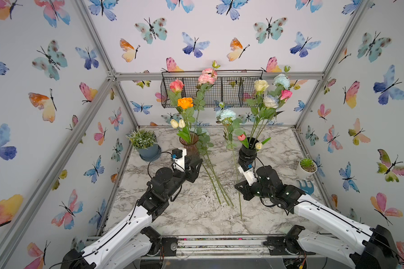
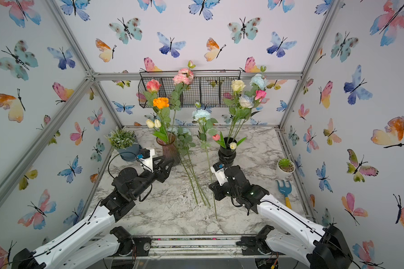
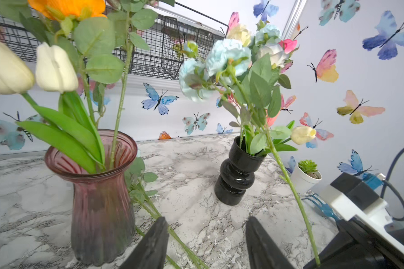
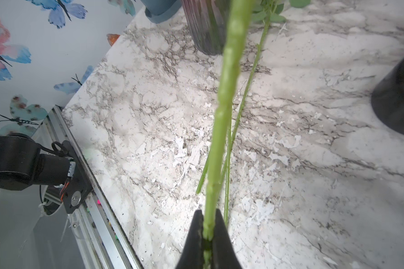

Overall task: Pick out blue flowers from the vase
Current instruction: Place the flower at the center of the board.

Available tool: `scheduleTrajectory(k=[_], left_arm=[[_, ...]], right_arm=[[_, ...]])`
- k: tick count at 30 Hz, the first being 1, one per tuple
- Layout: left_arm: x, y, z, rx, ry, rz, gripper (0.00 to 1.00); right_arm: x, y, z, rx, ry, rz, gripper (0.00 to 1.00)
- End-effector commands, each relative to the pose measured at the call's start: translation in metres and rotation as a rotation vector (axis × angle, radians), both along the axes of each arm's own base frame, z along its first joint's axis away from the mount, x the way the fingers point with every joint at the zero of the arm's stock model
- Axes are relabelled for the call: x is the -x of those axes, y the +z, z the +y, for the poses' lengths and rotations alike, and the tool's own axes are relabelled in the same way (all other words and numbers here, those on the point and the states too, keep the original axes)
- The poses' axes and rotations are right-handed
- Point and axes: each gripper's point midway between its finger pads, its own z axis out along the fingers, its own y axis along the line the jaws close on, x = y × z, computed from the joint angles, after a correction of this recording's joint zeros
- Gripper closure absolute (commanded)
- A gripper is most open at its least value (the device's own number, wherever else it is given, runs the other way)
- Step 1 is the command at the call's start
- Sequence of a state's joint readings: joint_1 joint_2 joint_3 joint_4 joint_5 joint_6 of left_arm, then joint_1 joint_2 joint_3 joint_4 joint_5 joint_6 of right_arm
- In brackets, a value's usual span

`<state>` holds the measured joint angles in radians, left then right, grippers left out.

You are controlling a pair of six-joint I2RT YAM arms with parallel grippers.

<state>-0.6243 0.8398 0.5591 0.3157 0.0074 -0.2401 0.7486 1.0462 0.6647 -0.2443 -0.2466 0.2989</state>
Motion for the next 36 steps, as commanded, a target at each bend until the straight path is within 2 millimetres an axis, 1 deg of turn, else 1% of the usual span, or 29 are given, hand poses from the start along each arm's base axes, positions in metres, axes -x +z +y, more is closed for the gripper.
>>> scheduleTrajectory(k=[1, 7, 10, 15, 20, 23, 26, 29, 33, 36], left_arm=[[0.003, -0.003, 0.002, 0.013, -0.014, 0.014, 0.46], [0.002, -0.017, 0.015, 0.027, 0.007, 0.045, 0.46], [0.003, -0.02, 0.023, 0.043, 0.013, 0.054, 0.46], [0.001, -0.024, 0.036, 0.056, 0.027, 0.065, 0.46], [0.001, -0.029, 0.041, 0.058, 0.029, 0.077, 0.46], [0.002, -0.029, 0.042, 0.059, 0.027, 0.077, 0.46], [0.002, -0.029, 0.044, 0.058, 0.029, 0.077, 0.46], [0.002, -0.028, 0.044, 0.06, 0.026, 0.076, 0.46], [0.002, -0.03, 0.044, 0.058, 0.025, 0.082, 0.46], [0.002, -0.031, 0.043, 0.06, 0.02, 0.082, 0.46]], right_arm=[[-0.007, -0.002, 0.004, 0.031, -0.009, 0.005, 0.98], [-0.02, -0.034, 0.019, 0.122, 0.031, 0.069, 0.98], [-0.035, -0.041, 0.026, 0.146, 0.021, 0.052, 0.98], [-0.062, -0.046, 0.041, 0.189, 0.011, 0.02, 0.98], [-0.086, -0.063, 0.054, 0.228, 0.01, 0.04, 0.98], [-0.1, -0.076, 0.057, 0.249, 0.0, 0.063, 0.98], [-0.11, -0.084, 0.06, 0.263, -0.011, 0.078, 0.97], [-0.119, -0.087, 0.06, 0.272, -0.026, 0.081, 0.92], [-0.125, -0.089, 0.059, 0.291, -0.037, 0.079, 0.77], [-0.127, -0.088, 0.055, 0.311, -0.053, 0.072, 0.7]])
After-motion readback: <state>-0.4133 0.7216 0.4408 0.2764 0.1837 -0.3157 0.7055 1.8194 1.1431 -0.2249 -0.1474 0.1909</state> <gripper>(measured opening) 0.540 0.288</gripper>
